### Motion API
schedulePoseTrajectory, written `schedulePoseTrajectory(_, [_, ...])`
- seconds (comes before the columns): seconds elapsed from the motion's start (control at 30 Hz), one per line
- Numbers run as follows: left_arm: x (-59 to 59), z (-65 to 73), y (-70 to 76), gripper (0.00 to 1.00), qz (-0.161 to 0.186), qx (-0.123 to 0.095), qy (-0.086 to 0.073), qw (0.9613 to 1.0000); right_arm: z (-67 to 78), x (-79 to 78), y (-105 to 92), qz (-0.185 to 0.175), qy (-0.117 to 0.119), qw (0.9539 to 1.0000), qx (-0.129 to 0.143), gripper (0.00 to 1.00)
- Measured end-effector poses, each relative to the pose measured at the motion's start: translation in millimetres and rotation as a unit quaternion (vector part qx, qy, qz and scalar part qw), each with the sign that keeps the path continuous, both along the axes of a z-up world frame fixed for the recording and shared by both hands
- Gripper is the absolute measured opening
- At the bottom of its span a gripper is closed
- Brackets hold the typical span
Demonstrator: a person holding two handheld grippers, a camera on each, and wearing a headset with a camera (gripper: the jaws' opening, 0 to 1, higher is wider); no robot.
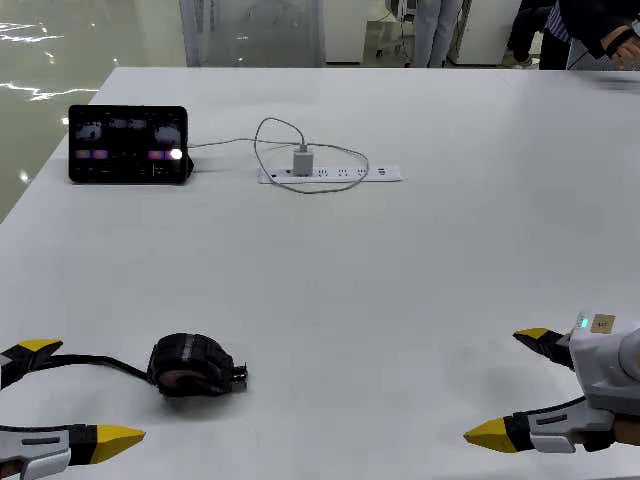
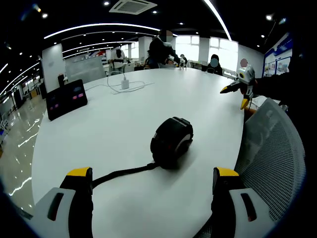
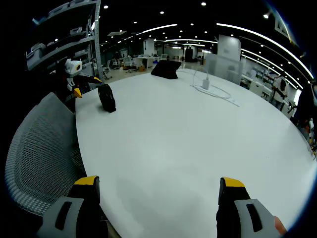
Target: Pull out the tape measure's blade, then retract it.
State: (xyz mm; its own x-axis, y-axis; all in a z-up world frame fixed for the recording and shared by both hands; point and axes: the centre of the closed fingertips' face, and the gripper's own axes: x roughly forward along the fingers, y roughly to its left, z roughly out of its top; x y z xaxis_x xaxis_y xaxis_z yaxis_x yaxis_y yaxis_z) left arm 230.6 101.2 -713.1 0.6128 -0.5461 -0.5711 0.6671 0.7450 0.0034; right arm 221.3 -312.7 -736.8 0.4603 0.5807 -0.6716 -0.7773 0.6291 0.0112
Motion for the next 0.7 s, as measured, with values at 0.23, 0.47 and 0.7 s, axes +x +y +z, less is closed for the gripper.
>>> schedulePoseTrajectory(0.23, [1.9, -2.2, 4.3, 0.99, 0.004, 0.010, 0.000, 0.9999, -0.8, -1.2, -1.2, -0.004, 0.002, 1.0000, 0.001, 0.99])
schedulePoseTrajectory(0.47, [2.8, -1.2, 2.9, 0.99, -0.001, 0.016, -0.004, 0.9999, -1.8, -1.4, -3.5, -0.010, 0.002, 0.9999, 0.006, 0.99])
schedulePoseTrajectory(0.7, [12.5, 2.6, 11.8, 0.99, 0.005, 0.036, -0.028, 0.9989, -0.2, 1.2, -4.7, -0.010, 0.001, 0.9999, 0.007, 0.99])
